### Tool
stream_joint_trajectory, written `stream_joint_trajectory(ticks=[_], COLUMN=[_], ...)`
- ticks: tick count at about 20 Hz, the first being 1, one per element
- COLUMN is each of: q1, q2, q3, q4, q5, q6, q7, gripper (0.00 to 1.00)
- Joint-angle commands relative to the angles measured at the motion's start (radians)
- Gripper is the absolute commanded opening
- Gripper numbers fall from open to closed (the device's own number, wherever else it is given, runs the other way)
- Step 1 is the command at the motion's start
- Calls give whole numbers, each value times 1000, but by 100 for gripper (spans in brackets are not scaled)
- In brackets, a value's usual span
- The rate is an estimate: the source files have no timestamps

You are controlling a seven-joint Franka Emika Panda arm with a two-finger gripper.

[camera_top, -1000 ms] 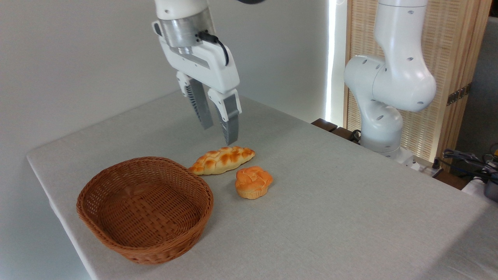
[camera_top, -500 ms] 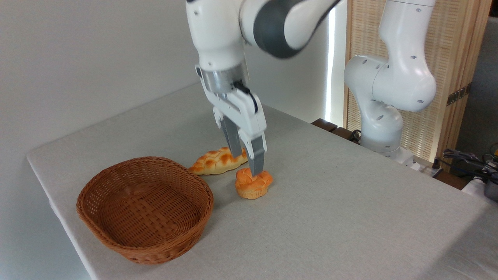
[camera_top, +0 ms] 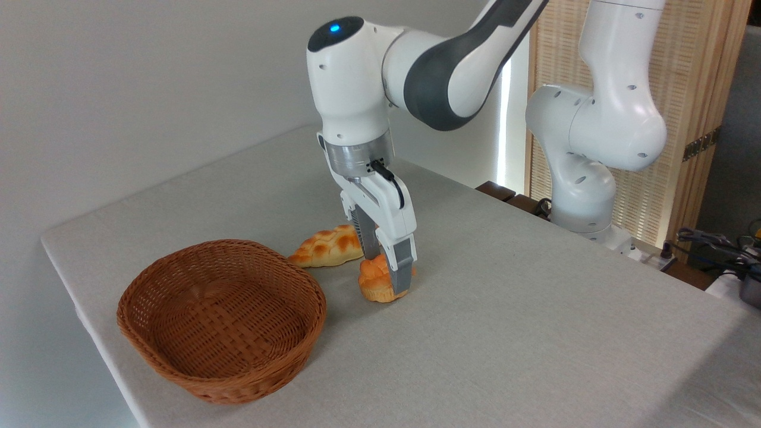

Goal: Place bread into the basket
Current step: 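Close the gripper around the round orange bun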

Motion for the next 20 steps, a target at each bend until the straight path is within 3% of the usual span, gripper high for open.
stream_joint_trajectory(ticks=[1,2,3,15,18,20], q1=[-5,-5,-5,-4,-4,-4], q2=[-11,-10,-10,-18,-10,7], q3=[11,11,11,11,13,34], q4=[-28,-28,-28,-11,152,257], q5=[0,0,-1,-1,-6,-21], q6=[46,46,46,2,-193,-244], q7=[25,25,25,25,28,25], gripper=[53,38,30,28,30,31])
